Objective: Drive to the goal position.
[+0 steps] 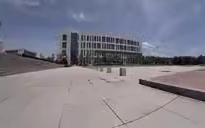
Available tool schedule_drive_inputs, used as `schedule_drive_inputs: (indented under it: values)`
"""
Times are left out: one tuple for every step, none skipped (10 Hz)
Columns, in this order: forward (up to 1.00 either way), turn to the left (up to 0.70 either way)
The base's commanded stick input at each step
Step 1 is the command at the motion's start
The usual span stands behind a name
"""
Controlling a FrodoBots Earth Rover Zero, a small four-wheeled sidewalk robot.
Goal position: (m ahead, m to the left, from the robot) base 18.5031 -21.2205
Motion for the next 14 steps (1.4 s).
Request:
schedule_drive_inputs:
  values:
    - [0.69,-0.1]
    - [0.69,-0.21]
    - [0.69,-0.35]
    - [0.69,-0.35]
    - [0.69,-0.11]
    - [0.69,0.0]
    - [0.69,0.0]
    - [0.69,0.0]
    - [0.69,0.0]
    - [0.69,0.0]
    - [0.69,0.0]
    - [0.69,0.0]
    - [0.69,0.0]
    - [0.69,0.0]
